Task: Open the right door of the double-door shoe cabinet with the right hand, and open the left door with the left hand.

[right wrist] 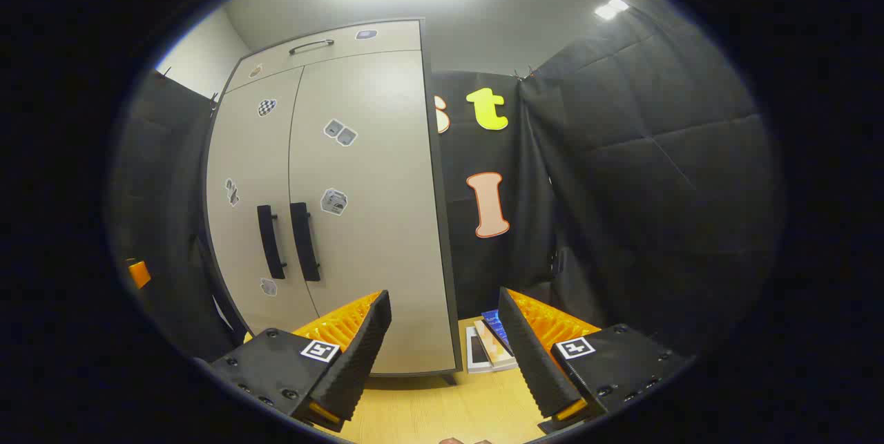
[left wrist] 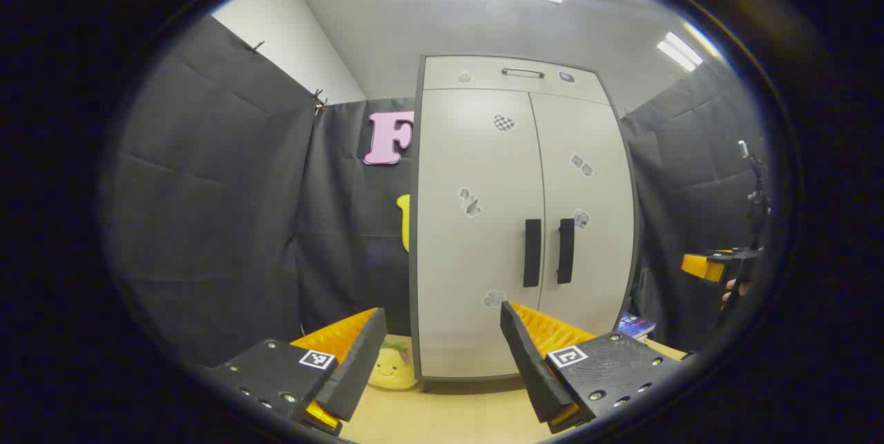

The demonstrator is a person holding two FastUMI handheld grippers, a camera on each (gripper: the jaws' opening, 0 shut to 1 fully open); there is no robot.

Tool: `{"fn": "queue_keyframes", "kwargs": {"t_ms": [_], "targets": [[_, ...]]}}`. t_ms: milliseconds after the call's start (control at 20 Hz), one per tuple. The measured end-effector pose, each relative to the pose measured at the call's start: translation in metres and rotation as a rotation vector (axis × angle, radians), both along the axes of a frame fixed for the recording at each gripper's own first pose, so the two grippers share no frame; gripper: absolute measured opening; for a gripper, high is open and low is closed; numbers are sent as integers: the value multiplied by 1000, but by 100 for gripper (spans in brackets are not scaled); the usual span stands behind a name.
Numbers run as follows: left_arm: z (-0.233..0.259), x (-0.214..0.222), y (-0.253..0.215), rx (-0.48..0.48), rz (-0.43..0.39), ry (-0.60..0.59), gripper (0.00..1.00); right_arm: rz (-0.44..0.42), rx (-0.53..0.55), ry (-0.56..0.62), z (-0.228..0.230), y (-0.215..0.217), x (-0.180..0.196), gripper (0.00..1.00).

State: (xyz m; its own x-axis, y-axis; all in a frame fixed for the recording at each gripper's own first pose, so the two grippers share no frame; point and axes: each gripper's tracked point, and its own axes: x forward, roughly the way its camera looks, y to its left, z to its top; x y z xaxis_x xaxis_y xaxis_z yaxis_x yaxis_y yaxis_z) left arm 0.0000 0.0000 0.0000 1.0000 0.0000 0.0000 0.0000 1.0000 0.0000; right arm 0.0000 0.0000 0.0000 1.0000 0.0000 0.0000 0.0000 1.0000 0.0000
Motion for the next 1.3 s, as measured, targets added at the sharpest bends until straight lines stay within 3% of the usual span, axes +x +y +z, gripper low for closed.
{"fn": "queue_keyframes", "kwargs": {"t_ms": [750,950,1050,1100,1200,1300], "targets": [[-18,-7,5,18,-53,27,95,37,-22,24,0,30,-29,98],[-29,-7,9,10,-61,42,95,55,-16,40,-4,44,-26,98],[-29,-7,11,8,-61,38,95,79,-8,45,-2,56,-22,92],[-27,-7,13,10,-60,30,95,90,-7,41,1,61,-19,98],[-37,-8,14,-7,-60,46,95,110,-11,36,7,72,-13,98],[-46,-6,17,-35,-62,70,95,139,-6,25,16,87,-3,92]]}}
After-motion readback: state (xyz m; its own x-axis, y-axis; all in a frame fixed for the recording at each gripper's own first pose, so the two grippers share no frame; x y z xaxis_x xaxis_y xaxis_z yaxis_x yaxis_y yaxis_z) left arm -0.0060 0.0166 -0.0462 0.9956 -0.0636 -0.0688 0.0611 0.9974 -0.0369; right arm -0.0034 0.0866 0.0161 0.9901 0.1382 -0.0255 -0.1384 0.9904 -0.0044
